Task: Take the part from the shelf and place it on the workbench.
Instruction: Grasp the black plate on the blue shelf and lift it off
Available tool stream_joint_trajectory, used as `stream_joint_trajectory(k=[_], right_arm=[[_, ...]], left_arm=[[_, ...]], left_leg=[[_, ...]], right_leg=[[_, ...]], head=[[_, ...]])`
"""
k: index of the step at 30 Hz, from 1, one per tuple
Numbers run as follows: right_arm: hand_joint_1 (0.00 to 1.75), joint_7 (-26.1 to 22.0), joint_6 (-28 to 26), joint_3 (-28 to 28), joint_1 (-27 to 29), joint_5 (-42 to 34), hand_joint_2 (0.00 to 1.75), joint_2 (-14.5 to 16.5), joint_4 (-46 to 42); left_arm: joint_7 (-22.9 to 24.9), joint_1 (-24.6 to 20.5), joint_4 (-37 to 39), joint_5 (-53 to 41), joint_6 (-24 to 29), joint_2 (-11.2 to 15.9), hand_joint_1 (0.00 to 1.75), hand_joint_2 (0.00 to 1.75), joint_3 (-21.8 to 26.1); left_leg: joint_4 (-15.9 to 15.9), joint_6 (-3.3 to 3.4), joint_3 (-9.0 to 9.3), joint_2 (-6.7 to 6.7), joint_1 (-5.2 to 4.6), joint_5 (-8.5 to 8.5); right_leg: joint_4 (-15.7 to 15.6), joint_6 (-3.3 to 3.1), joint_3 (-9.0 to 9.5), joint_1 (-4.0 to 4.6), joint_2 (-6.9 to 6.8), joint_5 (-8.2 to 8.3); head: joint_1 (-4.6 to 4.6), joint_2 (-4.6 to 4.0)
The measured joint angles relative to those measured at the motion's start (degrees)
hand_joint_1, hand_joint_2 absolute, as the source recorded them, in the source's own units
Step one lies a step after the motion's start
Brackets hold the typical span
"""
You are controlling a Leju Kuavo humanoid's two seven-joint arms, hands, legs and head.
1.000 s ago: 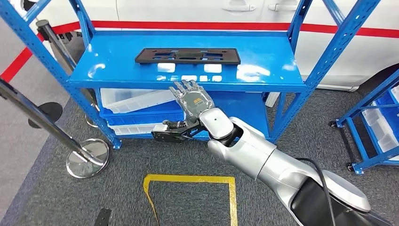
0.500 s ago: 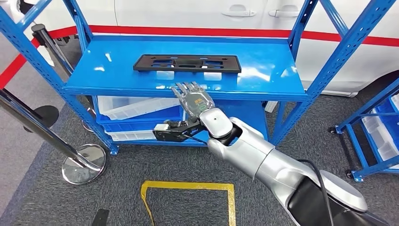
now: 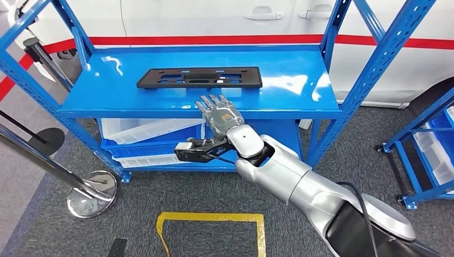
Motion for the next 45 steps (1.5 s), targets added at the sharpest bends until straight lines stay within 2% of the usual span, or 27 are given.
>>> stream_joint_trajectory(k=[2, 3, 4, 5, 7, 8, 10, 12, 14, 17, 19, 20, 22, 23, 25, 29, 30, 32, 33, 34, 35, 36, 37, 39, 40, 43, 45], right_arm=[[0.0, -0.03, -0.03, -0.01, 0.04, -0.07, 0.0, 0.08, 0.09], [0.0, -0.06, -0.05, -0.01, 0.12, -0.09, 0.0, 0.1, 0.15], [0.0, -0.11, -0.09, -0.01, 0.18, -0.09, 0.0, 0.11, 0.2], [0.0, -0.21, -0.15, -0.01, 0.2, -0.09, 0.0, 0.15, 0.22], [0.0, -0.43, -0.35, -0.01, 0.14, -0.09, 0.0, 0.28, 0.23], [0.0, -0.53, -0.46, -0.01, 0.07, -0.09, 0.0, 0.38, 0.24], [0.0, -0.77, -0.68, -0.01, -0.05, -0.09, 0.0, 0.49, 0.27], [0.0, -1.02, -0.84, -0.02, -0.12, -0.09, 0.0, 0.63, 0.28], [0.0, -1.15, -0.97, -0.07, -0.26, -0.09, 0.0, 0.76, 0.28], [0.0, -1.3, -1.08, -0.09, -0.41, -0.09, 0.0, 0.87, 0.32], [0.0, -1.46, -1.09, -0.09, -0.23, -0.09, 0.0, 0.91, 0.44], [0.0, -1.55, -1.1, -0.09, -0.16, -0.09, 0.0, 0.93, 0.5], [0.0, -1.7, -1.15, -0.09, -0.13, -0.08, 0.0, 1.04, 0.56], [0.0, -1.77, -1.19, -0.09, -0.16, -0.07, 0.0, 1.2, 0.57], [0.0, -1.88, -1.23, -0.09, -0.17, -0.04, 0.0, 1.54, 0.61], [0.0, -2.03, -1.36, -0.09, -0.24, 0.08, 0.0, 1.95, 0.66], [0.0, -2.12, -1.45, -0.09, -0.3, 0.13, 0.0, 2.1, 0.67], [0.0, -2.31, -1.65, -0.09, -0.29, 0.19, 0.0, 2.45, 0.72], [0.0, -2.38, -1.72, -0.09, -0.21, 0.2, 0.0, 2.58, 0.76], [0.0, -2.4, -1.76, -0.09, -0.11, 0.2, 0.0, 2.68, 0.81], [0.0, -2.42, -1.78, -0.09, -0.03, 0.2, 0.0, 2.74, 0.86], [0.0, -2.42, -1.83, -0.1, 0.01, 0.2, 0.0, 2.79, 0.91], [0.0, -2.42, -2.01, -0.1, 0.0, 0.2, 0.0, 2.89, 0.94], [0.0, -2.44, -2.67, -0.1, -0.12, 0.18, 0.0, 3.12, 0.97], [0.0, -2.46, -3.12, -0.1, -0.19, 0.17, 0.0, 3.23, 0.98], [0.0, -2.61, -3.85, -0.11, -0.21, 0.15, 0.0, 3.38, 0.96], [0.0, -2.78, -4.01, -0.11, -0.31, 0.15, 0.0, 3.44, 0.92]], left_arm=[[0.01, 0.07, 0.01, -0.09, 0.0, 0.02, 0.0, 0.0, 0.0], [0.02, 0.16, 0.01, -0.11, -0.01, 0.01, 0.0, 0.0, -0.01], [0.04, 0.24, 0.01, -0.14, -0.01, 0.0, 0.0, 0.0, -0.01], [0.06, 0.29, 0.01, -0.16, -0.01, -0.01, 0.0, 0.0, -0.02], [0.09, 0.26, 0.02, -0.22, 0.01, -0.01, 0.0, 0.0, -0.03], [0.1, 0.19, 0.03, -0.23, 0.01, -0.01, 0.0, 0.0, -0.04], [0.13, 0.04, 0.04, -0.26, 0.02, -0.03, 0.0, 0.0, -0.14], [0.16, 0.04, 0.04, -0.27, 0.03, -0.05, 0.0, 0.0, -0.28], [0.18, 0.09, 0.04, -0.27, 0.05, -0.11, 0.0, 0.0, -0.38], [0.18, -0.07, 0.04, -0.28, 0.05, -0.22, 0.0, 0.0, -0.6], [0.18, -0.04, 0.04, -0.28, 0.04, -0.24, 0.0, 0.0, -0.84], [0.18, 0.01, 0.04, -0.28, 0.04, -0.26, 0.0, 0.0, -0.91], [0.18, 0.05, 0.04, -0.28, 0.04, -0.33, 0.0, 0.0, -0.94], [0.19, 0.01, 0.04, -0.28, 0.03, -0.37, 0.0, 0.0, -0.96], [0.19, -0.03, 0.04, -0.28, 0.03, -0.4, 0.0, 0.0, -1.01], [0.18, -0.05, 0.04, -0.3, -0.01, -0.54, 0.0, 0.0, -1.07], [0.17, -0.1, 0.04, -0.31, -0.02, -0.57, 0.0, 0.0, -1.08], [0.16, -0.13, 0.04, -0.32, -0.04, -0.58, 0.0, 0.0, -1.09], [0.17, -0.06, 0.04, -0.32, -0.04, -0.59, 0.0, 0.0, -1.09], [0.17, 0.09, 0.04, -0.32, -0.05, -0.59, 0.0, 0.0, -1.09], [0.18, 0.22, 0.04, -0.32, -0.05, -0.59, 0.0, 0.0, -1.1], [0.18, 0.31, 0.04, -0.32, -0.06, -0.59, 0.0, 0.0, -1.1], [0.18, 0.35, 0.04, -0.32, -0.07, -0.59, 0.0, 0.0, -1.11], [0.17, 0.29, 0.04, -0.32, -0.12, -0.58, 0.0, 0.0, -1.11], [0.17, 0.18, 0.04, -0.33, -0.15, -0.58, 0.0, 0.0, -1.12], [0.13, 0.18, 0.04, -0.34, -0.26, -0.63, 0.0, 0.0, -1.14], [0.07, 0.36, 0.04, -0.35, -0.33, -0.69, 0.0, 0.0, -1.14]], left_leg=[[7.56, -0.07, -4.3, -0.02, -0.07, -2.38], [9.88, -0.05, -5.97, -0.02, -0.07, -2.51], [10.14, 0.05, -6.72, -0.02, -0.08, -1.53], [8.18, 0.21, -6.34, -0.01, -0.11, 0.45], [0.8, 0.7, -3.51, -0.03, -0.3, 4.99], [-2.42, 0.95, -2.14, -0.04, -0.47, 6.09], [-5.05, 1.29, -0.97, -0.1, -0.83, 6.13], [-5.54, 1.63, -0.68, -0.1, -0.74, 5.98], [-6.13, 2.06, 0.07, -0.07, -0.5, 5.9], [-6.39, 2.71, 0.9, -0.07, -0.55, 5.43], [-6.29, 2.88, 1.31, -0.1, -0.6, 4.97], [-6.21, 2.86, 1.58, -0.13, -0.6, 4.68], [-5.98, 2.65, 2.12, -0.21, -0.61, 4.0], [-5.77, 2.44, 2.22, -0.23, -0.68, 3.66], [-5.67, 1.9, 2.13, -0.25, -0.81, 3.32], [-4.9, 1.04, 2.04, -0.12, -0.67, 2.28], [-2.73, 0.86, 1.12, -0.08, -0.6, 1.23], [4.76, 0.46, -2.79, -0.04, -0.5, -1.38], [8.16, 0.28, -4.93, -0.03, -0.48, -2.11], [9.84, 0.17, -6.41, -0.03, -0.48, -1.76], [9.54, 0.15, -6.94, -0.03, -0.48, -0.48], [6.92, 0.23, -6.32, -0.03, -0.49, 1.87], [2.78, 0.4, -4.91, -0.03, -0.5, 4.73], [-4.25, 0.9, -2.0, -0.03, -0.74, 7.91], [-5.96, 1.21, -1.25, -0.03, -0.95, 8.11], [-7.29, 2.27, -0.24, -0.07, -1.14, 7.04], [-7.74, 2.89, 0.95, -0.09, -0.87, 6.56]], right_leg=[[-0.01, -0.45, 0.43, 0.23, -0.03, -0.37], [0.0, -0.58, 0.65, 0.36, -0.01, -0.57], [0.0, -0.64, 0.91, 0.49, 0.03, -0.78], [0.01, -0.64, 1.23, 0.57, 0.09, -1.0], [0.03, -0.44, 1.87, 0.75, 0.2, -1.55], [0.09, -0.23, 2.01, 0.85, 0.26, -1.78], [0.02, 0.31, 2.02, 0.96, 0.3, -2.01], [-0.16, 0.88, 2.09, 0.97, 0.23, -2.23], [1.42, 1.52, 1.59, 1.0, 0.08, -3.32], [10.48, 2.11, -3.25, 0.79, -0.04, -6.69], [13.92, 2.14, -5.98, 0.73, -0.05, -6.36], [12.69, 2.06, -5.9, 0.73, -0.05, -4.72], [6.5, 1.67, -3.58, 0.76, -0.05, -0.72], [3.4, 1.43, -2.21, 0.86, -0.04, 0.42], [0.71, 0.88, -0.97, 1.07, 0.04, 0.43], [-0.76, -0.16, 0.23, 0.99, 0.14, 0.15], [-1.29, -0.43, 0.85, 0.84, 0.08, 0.16], [-1.85, -0.88, 1.8, 0.78, -0.05, -0.12], [-1.87, -1.03, 2.14, 0.83, -0.07, -0.38], [-1.86, -1.13, 2.55, 0.91, -0.05, -0.71], [-1.84, -1.16, 2.98, 0.99, -0.01, -1.04], [-1.83, -1.15, 3.53, 1.07, 0.04, -1.43], [-1.83, -1.09, 4.1, 1.13, 0.08, -1.86], [-1.77, -0.78, 4.77, 1.24, 0.17, -2.59], [-1.79, -0.5, 4.79, 1.26, 0.23, -2.81], [-1.04, 0.38, 4.78, 1.38, 0.24, -3.1], [2.08, 0.96, 3.88, 1.4, 0.07, -4.08]], head=[[-0.11, 0.0], [-0.1, 0.0], [-0.1, 0.0], [-0.1, 0.0], [-0.09, 0.0], [-0.08, 0.0], [-0.05, 0.0], [-0.03, 0.0], [0.05, 0.0], [0.12, 0.0], [0.12, 0.0], [0.12, 0.0], [0.12, 0.0], [0.12, 0.0], [0.05, 0.0], [-0.1, 0.0], [-0.19, 0.0], [-0.42, 0.0], [-0.44, 0.0], [-0.47, 0.0], [-0.46, 0.0], [-0.45, 0.0], [-0.45, 0.0], [-0.43, 0.0], [-0.42, 0.0], [-0.37, 0.0], [-0.26, 0.0]])
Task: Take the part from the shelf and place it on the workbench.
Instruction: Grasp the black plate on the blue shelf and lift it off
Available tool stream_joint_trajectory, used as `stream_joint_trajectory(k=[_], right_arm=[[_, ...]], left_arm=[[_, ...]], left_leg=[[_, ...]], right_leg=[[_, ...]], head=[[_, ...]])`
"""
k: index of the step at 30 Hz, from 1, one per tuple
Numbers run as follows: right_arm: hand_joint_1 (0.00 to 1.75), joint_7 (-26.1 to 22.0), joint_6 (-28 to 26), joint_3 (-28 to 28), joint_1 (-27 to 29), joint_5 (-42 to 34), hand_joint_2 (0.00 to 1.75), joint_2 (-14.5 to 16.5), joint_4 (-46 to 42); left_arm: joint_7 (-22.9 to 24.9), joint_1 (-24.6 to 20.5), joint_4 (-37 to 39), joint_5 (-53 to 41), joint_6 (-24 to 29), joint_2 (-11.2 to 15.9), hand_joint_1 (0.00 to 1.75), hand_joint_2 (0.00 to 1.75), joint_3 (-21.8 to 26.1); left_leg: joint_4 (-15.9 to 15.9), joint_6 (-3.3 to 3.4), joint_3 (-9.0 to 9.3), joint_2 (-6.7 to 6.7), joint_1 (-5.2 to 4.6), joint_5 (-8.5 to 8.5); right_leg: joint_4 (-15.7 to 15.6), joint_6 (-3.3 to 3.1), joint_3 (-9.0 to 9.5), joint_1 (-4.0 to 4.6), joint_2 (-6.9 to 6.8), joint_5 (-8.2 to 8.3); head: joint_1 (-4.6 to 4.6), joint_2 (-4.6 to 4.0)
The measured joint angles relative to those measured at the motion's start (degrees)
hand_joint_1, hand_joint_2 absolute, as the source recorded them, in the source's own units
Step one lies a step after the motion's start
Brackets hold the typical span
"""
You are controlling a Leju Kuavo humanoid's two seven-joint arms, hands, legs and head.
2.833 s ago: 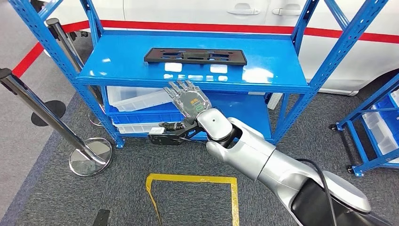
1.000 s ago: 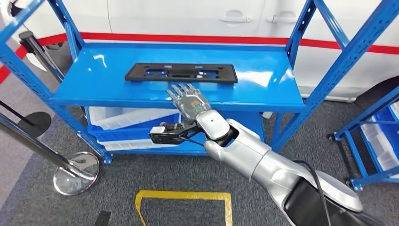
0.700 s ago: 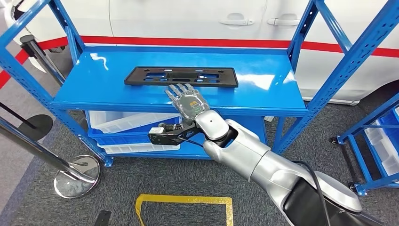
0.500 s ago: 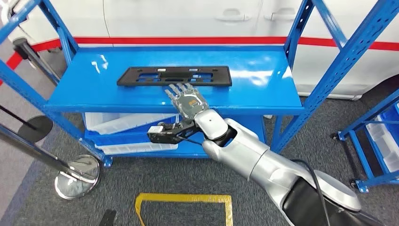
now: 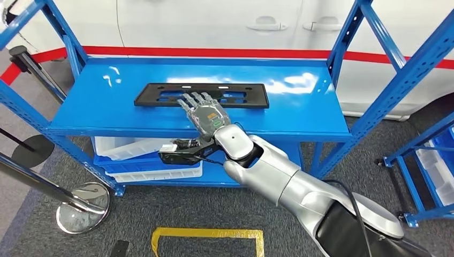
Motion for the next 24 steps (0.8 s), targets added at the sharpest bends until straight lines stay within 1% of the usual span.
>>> stream_joint_trajectory(k=[2, 3, 4, 5, 6, 7, 8, 9, 10, 11, 12, 14, 15, 16, 17, 19, 20, 21, 22, 24], right_arm=[[0.0, -0.2, -0.06, 0.0, -0.17, -0.1, 0.0, 0.15, -0.02], [0.0, -0.28, -0.04, 0.0, -0.17, -0.22, 0.0, 0.24, -0.03], [0.0, -0.33, 0.01, 0.0, -0.09, -0.37, 0.0, 0.3, -0.03], [0.0, -0.38, 0.07, 0.0, 0.02, -0.5, 0.0, 0.32, -0.03], [0.0, -0.41, 0.13, -0.01, 0.09, -0.58, 0.0, 0.34, -0.03], [0.0, -0.42, 0.19, -0.01, 0.12, -0.63, 0.0, 0.36, -0.07], [0.0, -0.43, 0.24, -0.02, 0.11, -0.63, 0.0, 0.38, -0.1], [0.0, -0.44, 0.32, -0.02, 0.09, -0.63, 0.0, 0.4, -0.14], [0.0, -0.46, 0.44, -0.02, 0.01, -0.63, 0.0, 0.46, -0.18], [0.0, -0.49, 0.55, -0.02, -0.04, -0.63, 0.0, 0.54, -0.2], [0.0, -0.51, 0.64, -0.02, -0.08, -0.63, 0.0, 0.62, -0.21], [0.0, -0.52, 0.71, -0.02, -0.15, -0.6, 0.0, 0.76, -0.26], [0.0, -0.52, 0.76, -0.02, -0.17, -0.58, 0.0, 0.8, -0.27], [0.0, -0.53, 0.86, -0.02, -0.21, -0.57, 0.0, 0.84, -0.29], [0.0, -0.54, 1.02, -0.02, -0.21, -0.56, 0.0, 0.88, -0.3], [0.0, -0.54, 1.46, -0.02, -0.07, -0.57, 0.0, 0.89, -0.29], [0.0, -0.54, 1.62, -0.02, 0.06, -0.57, 0.0, 0.88, -0.28], [0.0, -0.54, 1.74, -0.02, 0.18, -0.57, 0.0, 0.88, -0.28], [0.0, -0.53, 1.78, -0.02, 0.26, -0.57, 0.0, 0.87, -0.28], [0.0, -0.51, 1.84, -0.02, 0.3, -0.57, 0.0, 0.86, -0.27]], left_arm=[[-0.07, -0.13, 0.0, -0.01, -0.05, -0.03, 0.0, 0.0, -0.01], [-0.1, -0.22, 0.0, -0.01, -0.09, -0.03, 0.0, 0.0, -0.02], [-0.13, -0.24, 0.0, -0.01, -0.14, -0.03, 0.0, 0.0, -0.02], [-0.16, -0.18, 0.0, 0.0, -0.17, -0.04, 0.0, 0.0, -0.02], [-0.18, -0.1, 0.0, 0.0, -0.2, -0.07, 0.0, 0.0, -0.02], [-0.19, -0.04, 0.0, 0.01, -0.21, -0.11, 0.0, 0.0, -0.03], [-0.21, -0.02, 0.0, 0.01, -0.21, -0.16, 0.0, 0.0, -0.03], [-0.22, -0.03, 0.01, 0.01, -0.22, -0.21, 0.0, 0.0, -0.05], [-0.23, -0.12, 0.01, 0.01, -0.22, -0.23, 0.0, 0.0, -0.08], [-0.23, -0.19, 0.02, 0.01, -0.22, -0.24, 0.0, 0.0, -0.11], [-0.24, -0.24, 0.02, 0.02, -0.22, -0.25, 0.0, 0.0, -0.15], [-0.23, -0.3, 0.02, 0.03, -0.22, -0.29, 0.0, 0.0, -0.19], [-0.22, -0.32, 0.02, 0.03, -0.22, -0.33, 0.0, 0.0, -0.2], [-0.21, -0.4, 0.02, 0.03, -0.22, -0.36, 0.0, 0.0, -0.21], [-0.2, -0.46, 0.02, 0.03, -0.22, -0.38, 0.0, 0.0, -0.22], [-0.14, -0.45, 0.02, 0.04, -0.22, -0.39, 0.0, 0.0, -0.24], [-0.09, -0.28, 0.02, 0.05, -0.22, -0.39, 0.0, 0.0, -0.25], [-0.05, -0.09, 0.02, 0.06, -0.22, -0.39, 0.0, 0.0, -0.25], [-0.02, 0.07, 0.03, 0.07, -0.21, -0.4, 0.0, 0.0, -0.26], [-0.01, 0.2, 0.05, 0.07, -0.2, -0.4, 0.0, 0.0, -0.26]], left_leg=[[-0.1, 0.45, 0.9, 0.0, 0.05, -0.57], [-0.08, 0.59, 1.22, -0.01, 0.05, -0.88], [-0.06, 0.63, 1.59, -0.02, 0.05, -1.22], [-0.04, 0.59, 2.07, -0.04, 0.06, -1.63], [0.01, 0.5, 2.7, -0.07, 0.08, -2.14], [0.09, 0.37, 3.41, -0.09, 0.13, -2.71], [0.2, 0.19, 4.13, -0.11, 0.19, -3.32], [0.36, -0.07, 4.75, -0.14, 0.21, -3.92], [0.51, -0.42, 5.05, -0.15, 0.22, -4.47], [0.58, -0.82, 5.23, -0.14, 0.19, -4.86], [0.74, -1.23, 5.31, -0.12, 0.15, -5.06], [1.07, -1.88, 5.52, -0.03, 0.23, -5.5], [2.07, -2.1, 5.24, 0.01, 0.3, -5.88], [3.97, -2.32, 4.3, 0.04, 0.39, -6.59], [6.95, -2.48, 2.59, 0.06, 0.46, -7.54], [13.7, -2.73, -1.98, 0.05, 0.48, -9.58], [15.59, -2.82, -3.88, 0.05, 0.49, -10.01], [15.69, -2.84, -5.0, 0.06, 0.5, -9.47], [13.98, -2.82, -5.24, 0.06, 0.51, -7.83], [7.25, -2.64, -4.03, 0.07, 0.5, -2.12]], right_leg=[[6.36, 0.45, -3.36, -0.14, -0.12, -2.32], [9.9, 0.62, -5.73, -0.27, -0.12, -3.71], [12.66, 0.76, -7.92, -0.44, -0.13, -4.64], [13.69, 0.91, -9.3, -0.62, -0.13, -4.56], [13.12, 1.06, -9.94, -0.81, -0.15, -3.44], [10.22, 1.15, -9.35, -0.96, -0.16, -0.98], [6.2, 1.15, -8.15, -1.06, -0.18, 2.11], [2.54, 1.03, -6.99, -1.01, -0.19, 4.3], [-0.35, 0.75, -6.0, -0.87, -0.23, 5.48], [-1.83, 0.34, -5.56, -0.73, -0.24, 5.9], [-2.32, -0.15, -5.38, -0.57, -0.24, 5.38], [-2.78, -1.09, -4.81, -0.59, -0.16, 5.28], [-2.98, -1.46, -4.33, -0.65, -0.13, 5.0], [-3.13, -1.81, -3.83, -0.72, -0.11, 4.84], [-3.26, -2.06, -3.4, -0.74, -0.13, 4.59], [-3.3, -2.36, -2.68, -0.66, -0.14, 3.92], [-3.29, -2.36, -2.25, -0.62, -0.08, 3.5], [-3.26, -2.33, -1.72, -0.59, 0.01, 3.03], [-3.22, -2.26, -1.08, -0.58, 0.09, 2.52], [-3.17, -1.94, 0.17, -0.59, 0.16, 1.4]], head=[[0.12, 0.0], [0.14, 0.0], [0.15, 0.0], [0.16, 0.0], [0.16, 0.0], [0.16, 0.0], [0.16, 0.0], [0.15, 0.0], [0.17, 0.0], [0.15, 0.0], [0.13, 0.01], [0.09, 0.01], [0.07, 0.01], [0.04, 0.0], [0.01, 0.0], [0.0, 0.0], [-0.01, 0.0], [-0.01, 0.0], [-0.02, 0.0], [-0.01, 0.0]])
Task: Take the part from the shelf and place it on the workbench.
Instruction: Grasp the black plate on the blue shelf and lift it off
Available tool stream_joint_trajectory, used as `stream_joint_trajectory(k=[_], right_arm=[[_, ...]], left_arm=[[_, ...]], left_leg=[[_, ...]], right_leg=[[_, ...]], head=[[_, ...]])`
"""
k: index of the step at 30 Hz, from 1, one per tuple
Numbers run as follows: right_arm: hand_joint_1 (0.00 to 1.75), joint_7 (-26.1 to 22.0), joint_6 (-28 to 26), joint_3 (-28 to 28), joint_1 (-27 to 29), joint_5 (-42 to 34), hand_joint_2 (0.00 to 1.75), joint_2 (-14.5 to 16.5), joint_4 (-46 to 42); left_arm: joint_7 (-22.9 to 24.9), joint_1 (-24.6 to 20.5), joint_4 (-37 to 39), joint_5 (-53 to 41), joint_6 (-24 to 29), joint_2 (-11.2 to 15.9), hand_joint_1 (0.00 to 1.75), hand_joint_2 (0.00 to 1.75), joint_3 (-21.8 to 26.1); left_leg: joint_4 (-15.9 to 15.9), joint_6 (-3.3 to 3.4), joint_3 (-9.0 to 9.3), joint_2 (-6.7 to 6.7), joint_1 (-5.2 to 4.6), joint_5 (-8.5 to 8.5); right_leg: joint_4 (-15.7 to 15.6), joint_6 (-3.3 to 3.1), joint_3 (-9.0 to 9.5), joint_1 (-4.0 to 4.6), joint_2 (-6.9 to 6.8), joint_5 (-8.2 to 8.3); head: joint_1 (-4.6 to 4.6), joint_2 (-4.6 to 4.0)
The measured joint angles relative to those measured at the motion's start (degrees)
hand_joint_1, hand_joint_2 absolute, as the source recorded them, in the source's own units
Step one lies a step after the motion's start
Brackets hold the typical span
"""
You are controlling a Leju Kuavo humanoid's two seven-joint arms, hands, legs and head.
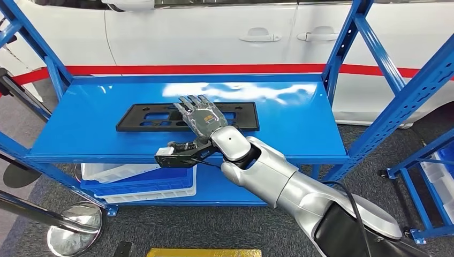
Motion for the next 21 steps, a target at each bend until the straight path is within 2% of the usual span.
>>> stream_joint_trajectory(k=[1, 2, 5, 7, 8, 9, 11, 12, 13, 14, 15, 17, 18, 21], right_arm=[[0.0, 0.01, 0.12, 0.0, 0.0, -0.03, 0.0, -0.02, 0.01], [0.0, 0.02, 0.25, 0.0, 0.01, -0.08, 0.44, -0.05, 0.02], [0.0, 0.08, 1.03, 0.0, 0.07, -0.62, 1.75, -0.12, -0.02], [0.0, 0.07, 1.9, 0.0, -0.03, -1.19, 1.75, -0.18, -0.06], [0.0, 0.0, 2.49, 0.0, -0.09, -1.45, 1.75, -0.24, -0.07], [0.0, -0.09, 3.13, 0.0, -0.05, -1.63, 1.75, -0.34, -0.07], [0.0, -0.26, 4.05, 0.0, 0.19, -1.91, 1.75, -0.6, -0.05], [0.0, -0.28, 4.27, 0.0, 0.34, -1.97, 1.75, -0.77, -0.04], [0.0, -0.28, 4.39, 0.0, 0.45, -2.01, 1.75, -0.92, -0.04], [0.0, -0.3, 4.62, 0.0, 0.47, -2.09, 1.75, -1.04, -0.04], [0.0, -0.36, 4.94, 0.0, 0.45, -2.19, 1.75, -1.11, -0.04], [0.0, -0.63, 6.11, 0.0, 0.32, -2.77, 1.75, -1.14, -0.1], [0.0, -0.82, 6.84, 0.0, 0.28, -3.21, 1.75, -1.14, -0.17], [0.0, -1.24, 8.81, 0.0, 0.23, -4.78, 1.75, -1.31, -0.4]], left_arm=[[0.04, -0.02, 0.02, 0.01, 0.03, 0.0, 0.0, 0.0, -0.01], [0.14, -0.08, 0.03, 0.01, 0.12, 0.0, 0.0, 0.0, -0.02], [0.73, -0.18, 0.06, 0.03, 0.77, 0.01, 0.0, 0.0, -0.05], [0.86, -0.23, 0.08, 0.0, 1.21, 0.02, 0.0, 0.0, -0.06], [0.84, -0.32, 0.08, -0.04, 1.36, 0.03, 0.0, 0.0, -0.06], [0.83, -0.4, 0.08, -0.08, 1.48, 0.04, 0.0, 0.0, -0.06], [0.93, -0.47, 0.08, -0.11, 1.57, 0.09, 0.0, 0.0, -0.06], [1.01, -0.43, 0.08, -0.11, 1.59, 0.1, 0.0, 0.0, -0.06], [1.12, -0.38, 0.08, -0.11, 1.64, 0.11, 0.0, 0.0, -0.06], [1.27, -0.34, 0.08, -0.11, 1.74, 0.11, 0.0, 0.0, -0.06], [1.47, -0.34, 0.08, -0.11, 1.89, 0.1, 0.0, 0.0, -0.06], [2.07, -0.41, 0.08, -0.11, 2.3, -0.09, 0.0, 0.0, -0.06], [2.35, -0.43, 0.08, -0.09, 2.51, -0.16, 0.0, 0.0, -0.06], [2.87, -0.43, 0.08, -0.03, 2.89, -0.19, 0.0, 0.0, -0.07]], left_leg=[[-2.81, 0.13, 0.42, 0.03, -0.17, 1.85], [-4.61, 0.39, 0.72, 0.08, -0.35, 3.17], [-5.38, 1.35, 0.97, 0.12, -0.67, 3.34], [-5.54, 1.85, 1.43, 0.11, -0.46, 3.01], [-5.66, 2.15, 1.73, 0.13, -0.36, 2.84], [-5.72, 2.45, 1.96, 0.12, -0.38, 2.63], [-5.69, 2.89, 2.32, 0.11, -0.52, 2.21], [-5.68, 2.98, 2.53, 0.07, -0.61, 2.02], [-5.67, 3.01, 2.77, 0.02, -0.73, 1.84], [-5.67, 3.01, 3.07, -0.05, -0.85, 1.66], [-5.67, 2.97, 3.38, -0.11, -0.94, 1.49], [-5.62, 2.71, 3.77, -0.17, -1.14, 1.18], [-5.61, 2.51, 3.81, -0.16, -1.11, 1.06], [-5.72, 1.71, 3.88, -0.09, -0.95, 0.85]], right_leg=[[0.03, 0.24, 0.42, 0.03, 0.01, -0.4], [0.09, 0.53, 0.56, 0.05, 0.05, -0.73], [0.22, 1.53, 0.77, 0.17, 0.15, -1.5], [1.29, 2.11, 0.61, 0.16, 0.02, -2.57], [3.42, 2.34, -0.42, 0.16, -0.06, -3.68], [6.79, 2.5, -2.22, 0.09, -0.16, -5.08], [14.75, 2.61, -7.09, 0.07, -0.21, -7.58], [16.9, 2.52, -8.79, 0.09, -0.21, -7.56], [16.87, 2.31, -9.41, 0.16, -0.2, -6.41], [14.44, 1.95, -8.78, 0.29, -0.2, -4.24], [10.32, 1.41, -7.18, 0.52, -0.2, -1.61], [2.89, 0.42, -3.94, 1.03, -0.32, 1.55], [0.98, 0.17, -3.04, 1.25, -0.38, 2.02], [-0.27, -0.13, -2.41, 1.17, -0.47, 2.22]], head=[[0.0, 0.0], [0.03, 0.0], [0.16, 0.0], [0.21, 0.0], [0.23, 0.0], [0.24, 0.0], [0.24, 0.0], [0.25, 0.0], [0.26, 0.0], [0.26, 0.0], [0.25, 0.0], [0.2, 0.0], [0.21, 0.0], [0.28, 0.0]])
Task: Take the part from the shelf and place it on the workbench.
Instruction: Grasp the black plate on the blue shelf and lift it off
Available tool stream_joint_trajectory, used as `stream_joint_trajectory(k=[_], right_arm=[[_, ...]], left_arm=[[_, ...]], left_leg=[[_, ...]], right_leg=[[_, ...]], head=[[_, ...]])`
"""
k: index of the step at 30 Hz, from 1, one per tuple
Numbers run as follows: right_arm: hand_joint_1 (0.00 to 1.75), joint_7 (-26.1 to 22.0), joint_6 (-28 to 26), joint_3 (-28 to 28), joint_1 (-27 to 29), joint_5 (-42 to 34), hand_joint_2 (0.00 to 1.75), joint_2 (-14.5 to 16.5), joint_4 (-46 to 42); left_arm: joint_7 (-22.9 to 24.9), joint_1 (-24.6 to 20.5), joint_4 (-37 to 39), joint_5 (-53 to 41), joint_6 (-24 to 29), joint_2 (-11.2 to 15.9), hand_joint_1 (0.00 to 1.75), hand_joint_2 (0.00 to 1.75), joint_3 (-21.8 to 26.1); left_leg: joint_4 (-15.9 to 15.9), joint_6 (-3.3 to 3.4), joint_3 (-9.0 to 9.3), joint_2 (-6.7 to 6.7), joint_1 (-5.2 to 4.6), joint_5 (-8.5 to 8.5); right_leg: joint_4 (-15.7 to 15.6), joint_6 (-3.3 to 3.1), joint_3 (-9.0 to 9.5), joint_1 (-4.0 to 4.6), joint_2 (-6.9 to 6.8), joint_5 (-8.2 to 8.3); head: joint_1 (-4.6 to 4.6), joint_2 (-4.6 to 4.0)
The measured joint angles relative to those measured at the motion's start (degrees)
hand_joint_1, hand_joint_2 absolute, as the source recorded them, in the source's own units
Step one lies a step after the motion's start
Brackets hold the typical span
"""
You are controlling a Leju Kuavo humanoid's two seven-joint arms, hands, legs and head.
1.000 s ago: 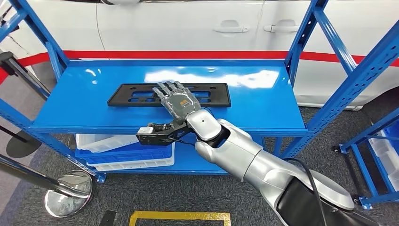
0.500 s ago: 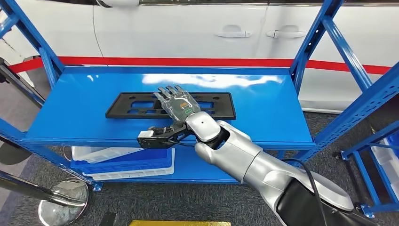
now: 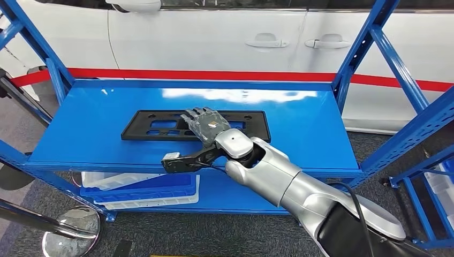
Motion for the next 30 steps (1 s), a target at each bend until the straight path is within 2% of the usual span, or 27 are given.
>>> stream_joint_trajectory(k=[2, 3, 5, 6, 7, 8, 10, 11, 12, 15, 17, 18, 20, 21, 22, 23, 25, 26, 28, 30], right_arm=[[0.0, -0.1, 0.41, 0.0, -0.06, -0.5, 1.75, -0.09, -0.13], [0.0, -0.13, 0.45, 0.0, -0.08, -0.56, 1.75, -0.1, -0.21], [0.0, -0.16, 0.49, 0.0, 0.02, -0.57, 1.75, -0.11, -0.31], [0.0, -0.16, 0.53, 0.0, 0.14, -0.57, 1.75, -0.13, -0.32], [0.0, -0.16, 0.57, 0.0, 0.25, -0.57, 1.75, -0.15, -0.32], [0.0, -0.16, 0.61, 0.0, 0.31, -0.57, 1.75, -0.17, -0.33], [0.0, -0.21, 0.7, 0.0, 0.3, -0.66, 1.75, -0.19, -0.43], [0.0, -0.32, 0.95, 0.0, 0.24, -0.9, 1.75, -0.2, -0.5], [0.0, -0.51, 1.48, 0.0, 0.18, -1.28, 1.75, -0.21, -0.55], [0.0, -1.22, 4.38, 0.0, 0.13, -2.87, 1.75, -0.24, -0.58], [0.0, -1.41, 5.65, 0.0, 0.11, -3.64, 1.75, -0.25, -0.58], [0.0, -1.37, 5.89, 0.0, 0.09, -3.9, 1.75, -0.25, -0.57], [0.0, -0.93, 6.1, 0.01, 0.23, -4.17, 1.75, -0.29, -0.41], [0.0, -0.6, 6.16, 0.01, 0.4, -4.21, 1.75, -0.33, -0.24], [0.0, -0.26, 6.18, 0.02, 0.57, -4.21, 1.75, -0.4, -0.02], [0.0, 0.03, 6.13, 0.03, 0.69, -4.18, 1.75, -0.48, 0.23], [0.0, 0.54, 5.72, 0.04, 0.78, -4.01, 1.75, -0.58, 0.74], [0.0, 0.8, 5.39, 0.04, 0.77, -3.85, 1.75, -0.6, 1.04], [0.0, 1.36, 4.55, 0.06, 0.89, -3.48, 1.75, -0.63, 1.77], [0.0, 2.01, 3.63, 0.07, 1.15, -3.23, 1.75, -0.73, 2.72]], left_arm=[[0.11, -0.02, 0.0, 0.02, 0.04, 0.02, 0.0, 0.0, -0.01], [0.14, -0.04, 0.01, 0.02, 0.04, 0.05, 0.0, 0.0, -0.02], [0.17, -0.01, 0.02, 0.04, 0.05, 0.14, 0.0, 0.0, -0.02], [0.17, 0.08, 0.02, 0.04, 0.06, 0.19, 0.0, 0.0, -0.02], [0.18, 0.16, 0.02, 0.05, 0.07, 0.22, 0.0, 0.0, -0.02], [0.18, 0.21, 0.02, 0.05, 0.07, 0.25, 0.0, 0.0, -0.02], [0.18, 0.13, 0.02, 0.04, 0.07, 0.29, 0.0, 0.0, -0.03], [0.18, 0.05, 0.02, 0.03, 0.1, 0.32, 0.0, 0.0, -0.03], [0.18, 0.0, 0.02, 0.02, 0.14, 0.33, 0.0, 0.0, -0.04], [0.15, -0.01, 0.02, 0.01, 0.29, 0.36, 0.0, 0.0, -0.04], [-0.02, -0.05, 0.02, 0.01, 0.31, 0.36, 0.0, 0.0, -0.04], [-0.15, -0.08, 0.02, 0.01, 0.31, 0.36, 0.0, 0.0, -0.04], [-0.33, -0.12, 0.02, 0.05, 0.31, 0.36, 0.0, 0.0, -0.04], [-0.37, -0.1, 0.02, 0.08, 0.31, 0.36, 0.0, 0.0, -0.04], [-0.38, -0.07, 0.02, 0.1, 0.31, 0.36, 0.0, 0.0, -0.04], [-0.4, -0.05, 0.02, 0.11, 0.31, 0.36, 0.0, 0.0, -0.04], [-0.47, -0.06, 0.02, 0.11, 0.31, 0.36, 0.0, 0.0, -0.04], [-0.5, -0.08, 0.02, 0.11, 0.3, 0.34, 0.0, 0.0, -0.04], [-0.59, -0.08, 0.02, 0.1, 0.29, 0.32, 0.0, 0.0, -0.04], [-0.68, -0.07, 0.02, 0.09, 0.29, 0.33, 0.0, 0.0, -0.04]], left_leg=[[1.83, -0.6, -0.78, 0.04, -0.01, -1.46], [4.57, -0.91, -2.02, 0.06, 0.11, -3.08], [12.01, -1.5, -5.48, 0.07, 0.39, -6.52], [14.74, -1.73, -6.83, 0.07, 0.55, -7.32], [15.34, -1.94, -7.22, 0.08, 0.7, -6.92], [13.68, -2.13, -6.5, 0.09, 0.84, -5.49], [5.95, -2.47, -2.81, 0.16, 1.1, -1.62], [2.55, -2.34, -1.12, 0.09, 1.1, -0.42], [0.47, -2.07, -0.08, 0.02, 1.04, 0.06], [-0.37, -0.79, 0.35, -0.16, 0.85, 0.02], [-0.59, -0.05, 0.54, -0.14, 0.96, 0.12], [-0.69, 0.26, 0.63, -0.11, 0.99, 0.15], [-0.67, 0.73, 0.64, -0.06, 0.85, 0.05], [-0.66, 0.82, 0.66, -0.05, 0.79, 0.0], [-0.65, 0.87, 0.69, -0.08, 0.74, -0.06], [-0.62, 0.88, 0.74, -0.14, 0.69, -0.12], [-0.57, 0.75, 0.89, -0.26, 0.64, -0.31], [-0.48, 0.59, 0.89, -0.3, 0.53, -0.45], [-0.42, 0.15, 0.78, -0.31, 0.43, -0.57], [-0.56, -0.42, 0.78, -0.29, 0.47, -0.58]], right_leg=[[-0.79, -0.28, 0.44, -0.5, -0.09, 0.41], [-0.99, -0.32, 0.58, -0.66, -0.15, 0.52], [-1.03, -0.38, 0.6, -0.74, -0.16, 0.51], [-1.01, -0.36, 0.6, -0.78, -0.16, 0.48], [-0.96, -0.31, 0.59, -0.85, -0.14, 0.42], [-0.86, -0.18, 0.61, -0.96, -0.12, 0.33], [-0.49, 0.31, 0.63, -1.16, -0.07, -0.01], [-0.23, 0.61, 0.57, -1.13, -0.03, -0.21], [-0.08, 0.9, 0.51, -1.06, 0.0, -0.35], [0.02, 1.72, 0.44, -1.01, 0.04, -0.59], [1.98, 2.3, -0.45, -1.12, -0.02, -1.98], [4.55, 2.51, -1.7, -1.19, -0.06, -3.41], [12.01, 2.69, -5.45, -1.23, -0.1, -6.59], [14.99, 2.7, -7.08, -1.24, -0.1, -7.35], [16.23, 2.65, -7.93, -1.23, -0.1, -7.11], [15.22, 2.5, -7.7, -1.22, -0.1, -5.82], [8.22, 1.9, -4.77, -1.09, -0.09, -1.78], [4.51, 1.58, -3.04, -0.93, -0.08, -0.39], [0.65, 1.17, -1.23, -0.64, -0.05, 0.45], [0.13, 0.91, -0.93, -0.6, -0.03, 0.44]], head=[[-0.05, 0.0], [-0.08, 0.0], [-0.12, 0.0], [-0.12, 0.0], [-0.12, 0.0], [-0.13, 0.0], [-0.13, 0.0], [-0.12, 0.0], [-0.09, 0.0], [-0.03, 0.0], [0.04, 0.0], [0.07, 0.0], [0.11, 0.0], [0.11, 0.0], [0.12, 0.0], [0.12, 0.0], [0.13, 0.0], [0.11, 0.0], [0.08, 0.0], [0.07, 0.0]])
